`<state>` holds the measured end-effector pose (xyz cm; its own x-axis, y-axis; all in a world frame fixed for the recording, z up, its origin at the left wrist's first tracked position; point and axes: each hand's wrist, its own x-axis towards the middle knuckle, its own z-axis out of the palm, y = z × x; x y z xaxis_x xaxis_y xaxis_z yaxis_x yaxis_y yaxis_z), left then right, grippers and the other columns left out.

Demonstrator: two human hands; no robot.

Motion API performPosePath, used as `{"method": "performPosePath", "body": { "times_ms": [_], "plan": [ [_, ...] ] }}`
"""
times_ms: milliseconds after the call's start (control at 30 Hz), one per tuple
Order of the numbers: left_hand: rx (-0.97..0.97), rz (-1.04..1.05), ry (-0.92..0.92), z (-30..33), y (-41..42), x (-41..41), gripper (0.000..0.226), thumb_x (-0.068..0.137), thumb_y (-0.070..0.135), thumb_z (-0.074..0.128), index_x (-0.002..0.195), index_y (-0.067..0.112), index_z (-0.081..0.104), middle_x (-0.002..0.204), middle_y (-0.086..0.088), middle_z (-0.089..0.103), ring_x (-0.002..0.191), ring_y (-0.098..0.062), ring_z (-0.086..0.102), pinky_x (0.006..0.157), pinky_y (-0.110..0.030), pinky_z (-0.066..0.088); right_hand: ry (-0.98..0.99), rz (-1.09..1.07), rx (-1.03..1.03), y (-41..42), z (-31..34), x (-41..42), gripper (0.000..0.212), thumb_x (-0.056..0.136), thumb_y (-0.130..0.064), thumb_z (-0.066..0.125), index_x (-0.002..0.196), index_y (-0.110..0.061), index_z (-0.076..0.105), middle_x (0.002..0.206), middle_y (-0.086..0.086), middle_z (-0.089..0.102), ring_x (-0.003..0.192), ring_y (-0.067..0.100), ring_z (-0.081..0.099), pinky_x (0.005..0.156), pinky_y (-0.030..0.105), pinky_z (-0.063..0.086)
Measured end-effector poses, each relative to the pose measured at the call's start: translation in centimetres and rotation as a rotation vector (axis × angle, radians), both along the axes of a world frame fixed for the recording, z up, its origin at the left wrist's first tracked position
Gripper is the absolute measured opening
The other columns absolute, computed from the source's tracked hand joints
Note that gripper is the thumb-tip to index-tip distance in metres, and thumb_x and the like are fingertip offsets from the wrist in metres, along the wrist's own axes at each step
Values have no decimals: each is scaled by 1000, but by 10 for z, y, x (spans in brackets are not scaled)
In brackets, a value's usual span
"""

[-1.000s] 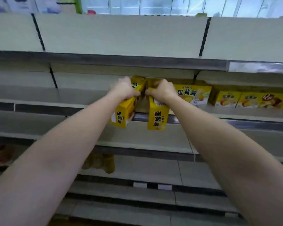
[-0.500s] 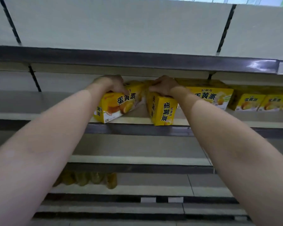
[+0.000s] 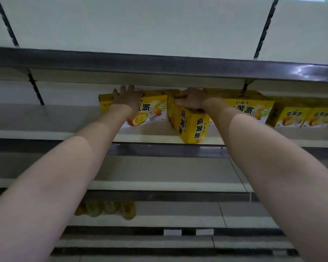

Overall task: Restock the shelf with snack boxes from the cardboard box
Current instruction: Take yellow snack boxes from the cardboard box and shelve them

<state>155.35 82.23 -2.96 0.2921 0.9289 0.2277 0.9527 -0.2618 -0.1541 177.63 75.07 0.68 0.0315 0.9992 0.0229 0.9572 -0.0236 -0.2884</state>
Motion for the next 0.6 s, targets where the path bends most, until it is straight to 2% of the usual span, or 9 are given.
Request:
{"method": "performPosePath", "body": {
  "times_ms": [67, 167, 300, 367, 433, 600],
  "plan": [
    [47, -16, 14, -2, 0, -2, 89, 81, 23, 77, 153, 33, 26, 150, -14, 34, 136, -40, 32, 114, -57, 27, -16, -6, -7, -1, 2, -3, 54, 96, -56, 47, 147, -39, 41, 151, 4, 43, 132, 30, 45, 104, 40, 35],
    [109, -37, -7, -1, -4, -5, 63, 93, 13, 57, 150, 30, 37, 136, -16, 49, 125, -38, 46, 107, -49, 37, -21, -1, -11, -4, 6, -6, 54, 94, -50, 53, 146, -37, 44, 150, 2, 45, 131, 29, 46, 106, 42, 39],
    [228, -16, 16, 1, -11, -4, 44, 94, 5, 42, 134, 15, 56, 126, -15, 58, 120, -35, 50, 97, -43, 42, 73, -13, -18, -10, 12, -4, 59, 86, -37, 68, 142, -33, 51, 143, 1, 53, 122, 27, 53, 100, 41, 47],
    [220, -10, -2, -2, -16, 0, 41, 94, 5, 44, 132, 13, 57, 125, -16, 57, 120, -35, 50, 95, -43, 43, 82, -3, -11, -11, 12, -3, 59, 85, -28, 69, 142, -30, 52, 143, 1, 52, 122, 26, 52, 95, 36, 44],
    [194, -11, -20, -5, -20, 2, 42, 94, 8, 48, 135, 12, 55, 130, -18, 53, 124, -36, 47, 100, -46, 41, 70, -7, 14, -15, 9, -5, 59, 86, -23, 67, 143, -29, 51, 145, 0, 51, 124, 24, 51, 90, 31, 39],
    [110, -21, -85, -10, -20, -6, 52, 93, 13, 56, 143, 10, 43, 146, -21, 40, 136, -40, 35, 116, -55, 24, 138, -54, 122, -17, -1, -12, 56, 82, -16, 68, 135, -30, 59, 143, -4, 54, 124, 20, 53, 101, 31, 46]
  ]
}}
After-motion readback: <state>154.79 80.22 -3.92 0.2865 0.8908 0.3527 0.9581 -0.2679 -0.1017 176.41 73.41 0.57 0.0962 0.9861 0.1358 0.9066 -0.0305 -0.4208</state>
